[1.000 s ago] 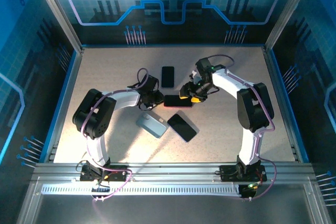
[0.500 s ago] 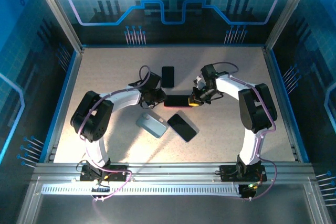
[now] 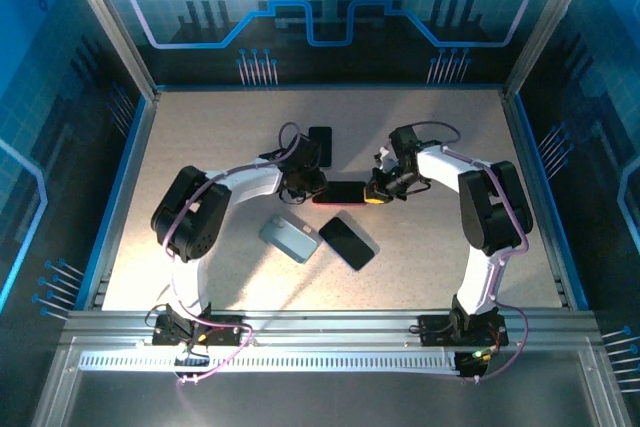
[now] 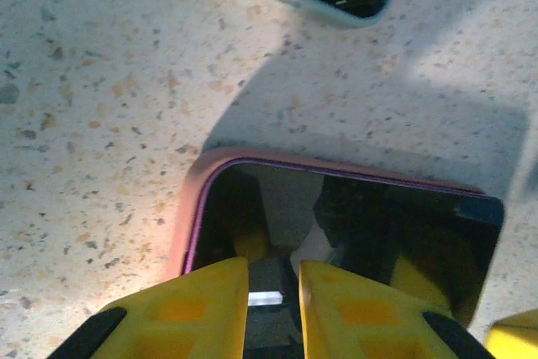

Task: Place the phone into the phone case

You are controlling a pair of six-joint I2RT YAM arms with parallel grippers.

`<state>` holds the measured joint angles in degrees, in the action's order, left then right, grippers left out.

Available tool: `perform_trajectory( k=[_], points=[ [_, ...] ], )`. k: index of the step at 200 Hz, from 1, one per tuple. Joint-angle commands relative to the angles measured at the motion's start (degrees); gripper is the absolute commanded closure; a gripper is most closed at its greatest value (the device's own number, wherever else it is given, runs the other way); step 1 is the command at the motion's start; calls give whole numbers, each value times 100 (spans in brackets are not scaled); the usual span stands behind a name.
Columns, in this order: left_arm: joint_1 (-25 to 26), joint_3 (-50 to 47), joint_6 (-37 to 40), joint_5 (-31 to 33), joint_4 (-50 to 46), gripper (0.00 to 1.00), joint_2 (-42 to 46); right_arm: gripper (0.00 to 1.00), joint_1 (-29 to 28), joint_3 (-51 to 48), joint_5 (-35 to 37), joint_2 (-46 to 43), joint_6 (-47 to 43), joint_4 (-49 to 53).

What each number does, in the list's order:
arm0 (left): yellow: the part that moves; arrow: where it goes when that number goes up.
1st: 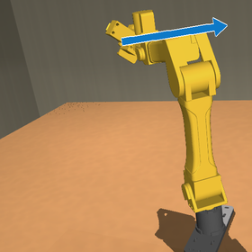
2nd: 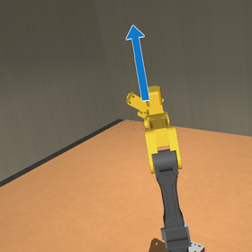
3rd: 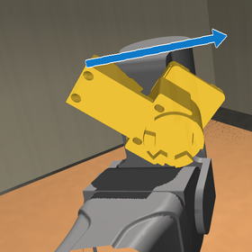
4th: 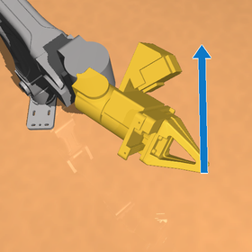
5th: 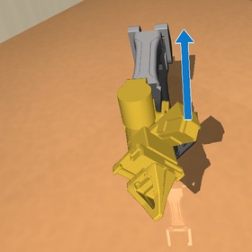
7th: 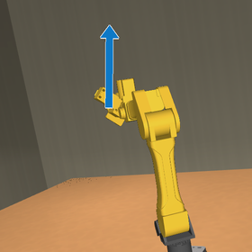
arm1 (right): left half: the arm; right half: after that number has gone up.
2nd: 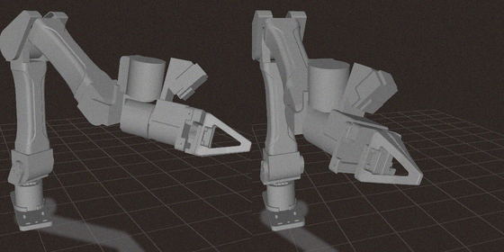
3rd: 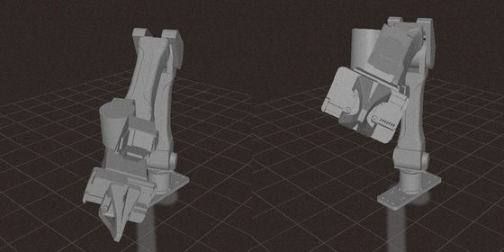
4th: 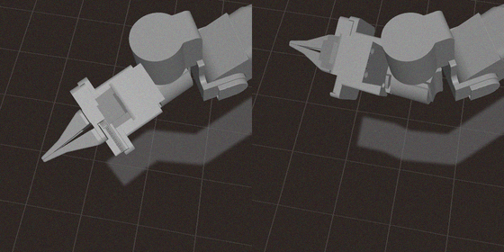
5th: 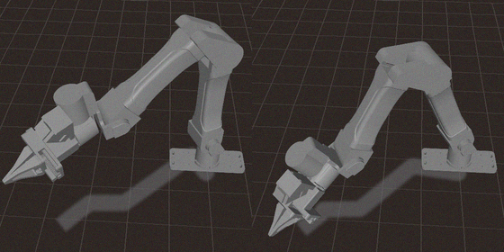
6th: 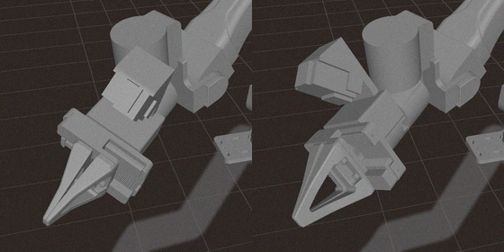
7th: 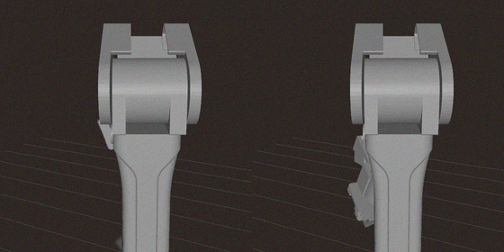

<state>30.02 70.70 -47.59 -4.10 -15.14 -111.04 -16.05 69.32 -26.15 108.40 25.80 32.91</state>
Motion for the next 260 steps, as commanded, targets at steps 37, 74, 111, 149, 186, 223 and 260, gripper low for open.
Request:
perform_trajectory(
  k=[37,74,111,149,186,223,260],
  points=[
    [28,-33,189,60,-310,77,-132,100,81,-17,-111,-197,-165,36],
    [23,-110,207,76,-371,77,-146,100,84,-2,64,-214,-294,171],
    [28,-169,220,112,-386,77,-119,100,69,-15,194,-215,-357,200],
    [27,-197,215,128,-399,77,-91,100,34,-16,170,-171,-340,155],
    [23,-214,224,136,-399,77,-76,100,-83,46,220,-82,-333,159],
    [22,-242,220,142,-402,77,-53,100,-133,95,269,57,-322,137],
    [27,-242,228,155,-400,77,-41,100,-181,117,317,179,-340,137]
  ],
)
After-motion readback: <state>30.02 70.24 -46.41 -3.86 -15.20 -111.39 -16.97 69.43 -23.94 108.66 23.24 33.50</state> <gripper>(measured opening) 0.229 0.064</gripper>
